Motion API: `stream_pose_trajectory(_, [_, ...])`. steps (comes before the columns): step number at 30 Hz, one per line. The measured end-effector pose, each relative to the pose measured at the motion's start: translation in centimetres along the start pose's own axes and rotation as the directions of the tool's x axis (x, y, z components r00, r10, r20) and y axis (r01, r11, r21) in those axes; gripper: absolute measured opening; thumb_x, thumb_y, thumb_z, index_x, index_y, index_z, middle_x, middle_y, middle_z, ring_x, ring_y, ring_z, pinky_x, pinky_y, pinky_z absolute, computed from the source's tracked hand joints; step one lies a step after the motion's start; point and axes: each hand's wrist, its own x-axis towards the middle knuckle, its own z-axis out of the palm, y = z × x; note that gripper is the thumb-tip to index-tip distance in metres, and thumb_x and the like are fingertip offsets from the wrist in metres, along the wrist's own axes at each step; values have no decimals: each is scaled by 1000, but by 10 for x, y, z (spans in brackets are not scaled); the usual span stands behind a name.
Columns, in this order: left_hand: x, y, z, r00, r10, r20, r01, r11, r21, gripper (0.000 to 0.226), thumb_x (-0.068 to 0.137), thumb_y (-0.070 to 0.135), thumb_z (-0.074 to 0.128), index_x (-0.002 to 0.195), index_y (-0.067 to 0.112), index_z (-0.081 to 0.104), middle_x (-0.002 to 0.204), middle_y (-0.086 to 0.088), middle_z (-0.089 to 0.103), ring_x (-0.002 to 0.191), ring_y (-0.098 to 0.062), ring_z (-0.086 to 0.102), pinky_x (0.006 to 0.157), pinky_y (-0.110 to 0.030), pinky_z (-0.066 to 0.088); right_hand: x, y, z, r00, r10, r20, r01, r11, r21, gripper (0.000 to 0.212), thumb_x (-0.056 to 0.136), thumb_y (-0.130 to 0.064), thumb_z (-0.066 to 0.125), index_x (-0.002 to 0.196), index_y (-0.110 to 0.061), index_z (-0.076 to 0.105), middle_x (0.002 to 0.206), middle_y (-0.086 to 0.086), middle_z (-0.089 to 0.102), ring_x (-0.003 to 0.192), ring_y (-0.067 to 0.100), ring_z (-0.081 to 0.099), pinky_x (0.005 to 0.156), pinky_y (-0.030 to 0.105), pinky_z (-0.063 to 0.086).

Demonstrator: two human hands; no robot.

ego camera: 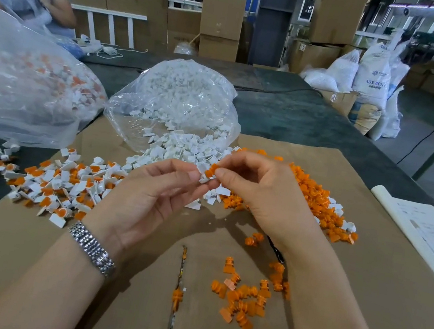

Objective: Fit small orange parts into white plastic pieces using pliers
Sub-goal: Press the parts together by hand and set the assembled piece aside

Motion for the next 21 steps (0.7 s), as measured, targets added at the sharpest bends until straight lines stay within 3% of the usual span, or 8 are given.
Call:
stream_pose_trajectory(7, [0,-4,1,996,92,17,-92,995,28,15,75,-9,71,87,0,68,94,-20,73,102,-36,74,82,-29,60,0,-1,2,997,-70,34,75,985,-157,3,94,-21,72,95,-22,74,87,-11,71,84,-2,64,75,12,48])
stream_pose_trajectory(11, [-2,-4,2,987,161,1,-157,961,230,31,71,1,78,101,5,75,96,-10,75,95,-30,76,89,-34,61,0,-1,5,995,-93,40,100,962,-252,2,94,-22,71,94,-23,74,93,-10,66,86,-1,60,75,8,42])
stream_pose_trajectory(15, [-7,-6,6,940,340,-10,-261,741,619,20,80,9,81,96,20,77,96,0,80,90,-17,77,85,-25,60,0,0,9,995,-96,10,93,935,-343,5,94,-26,71,89,-28,69,91,-13,62,85,1,57,75,13,44])
stream_pose_trajectory(18, [-7,-9,7,900,434,33,-334,641,691,23,87,-3,75,99,16,74,95,3,79,88,-11,77,76,-21,59,0,0,14,998,-48,-29,35,937,-348,7,94,-27,70,88,-25,68,88,-11,64,77,4,59,70,22,49])
stream_pose_trajectory(21, [-7,-10,9,892,450,43,-354,635,686,25,86,-5,74,100,15,71,100,4,78,90,-11,76,73,-19,57,0,1,15,999,-9,-43,-4,950,-312,8,94,-25,69,87,-22,68,79,-12,62,67,1,56,62,17,43])
